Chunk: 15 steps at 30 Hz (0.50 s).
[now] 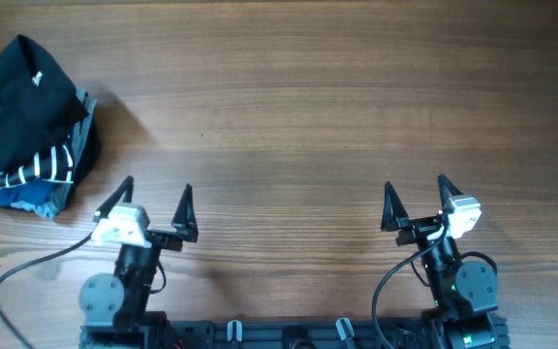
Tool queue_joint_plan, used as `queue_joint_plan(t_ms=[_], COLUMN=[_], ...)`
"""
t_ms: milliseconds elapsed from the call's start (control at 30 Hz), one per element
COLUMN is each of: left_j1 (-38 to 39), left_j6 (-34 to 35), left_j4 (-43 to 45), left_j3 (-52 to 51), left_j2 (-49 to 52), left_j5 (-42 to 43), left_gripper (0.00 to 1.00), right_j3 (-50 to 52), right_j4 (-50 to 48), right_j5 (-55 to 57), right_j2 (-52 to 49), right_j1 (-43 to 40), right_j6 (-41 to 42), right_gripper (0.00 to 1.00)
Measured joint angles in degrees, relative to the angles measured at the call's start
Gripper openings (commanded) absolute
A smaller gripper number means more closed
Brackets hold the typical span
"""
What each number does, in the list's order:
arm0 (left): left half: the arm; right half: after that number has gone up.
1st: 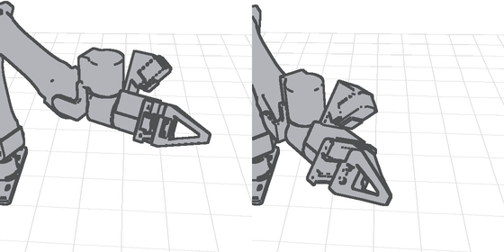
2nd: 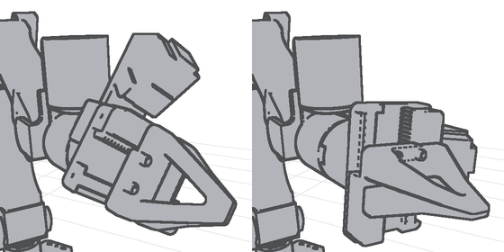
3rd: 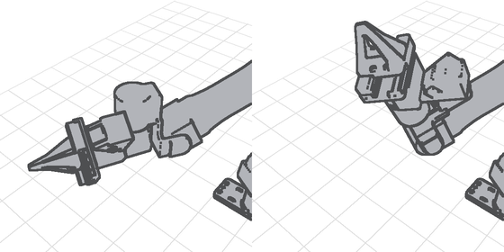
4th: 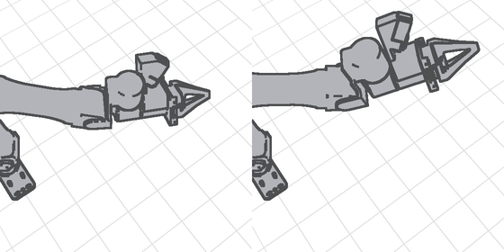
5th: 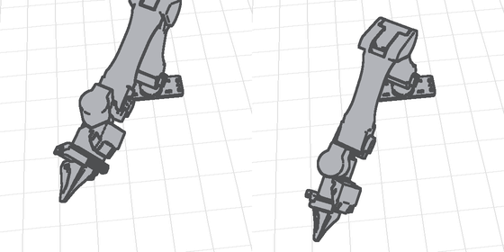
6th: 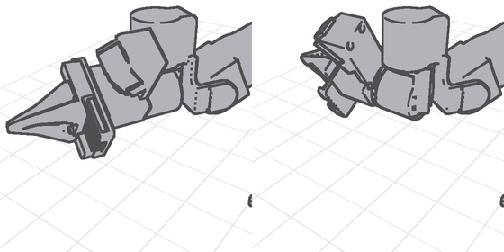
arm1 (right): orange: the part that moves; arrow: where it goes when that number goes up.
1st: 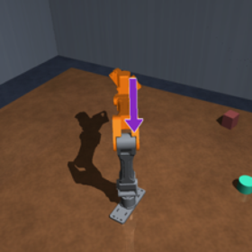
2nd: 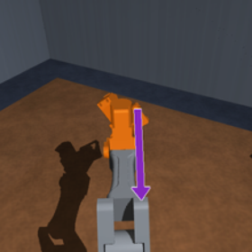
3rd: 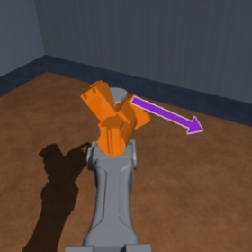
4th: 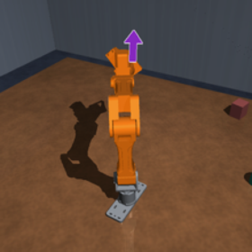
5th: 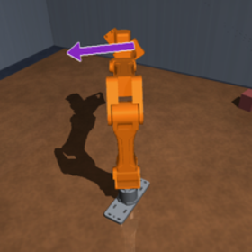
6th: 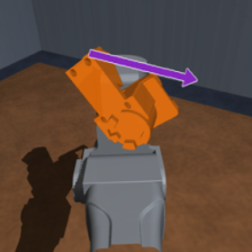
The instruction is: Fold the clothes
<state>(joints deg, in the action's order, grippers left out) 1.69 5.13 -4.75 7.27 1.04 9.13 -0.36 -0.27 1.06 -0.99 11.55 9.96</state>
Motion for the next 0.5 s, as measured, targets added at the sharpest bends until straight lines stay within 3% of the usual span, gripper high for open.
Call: queue_joint_plan(t_ms=[133, 500], left_j1=[0.0, 0.0], left_j6=[0.87, 1.25], left_j4=[1.03, 1.36], left_j3=[-6.19, -6.51], left_j2=[-0.04, -0.2], left_j5=[0.87, 0.87], left_gripper=[1.0, 1.0], right_j3=[0.0, 0.0], right_j4=[0.0, 0.0], right_j5=[0.0, 0.0], right_j2=[0.0, 0.0], right_j1=[0.0, 0.0], right_j6=[0.11, 0.11], right_gripper=[1.0, 1.0])
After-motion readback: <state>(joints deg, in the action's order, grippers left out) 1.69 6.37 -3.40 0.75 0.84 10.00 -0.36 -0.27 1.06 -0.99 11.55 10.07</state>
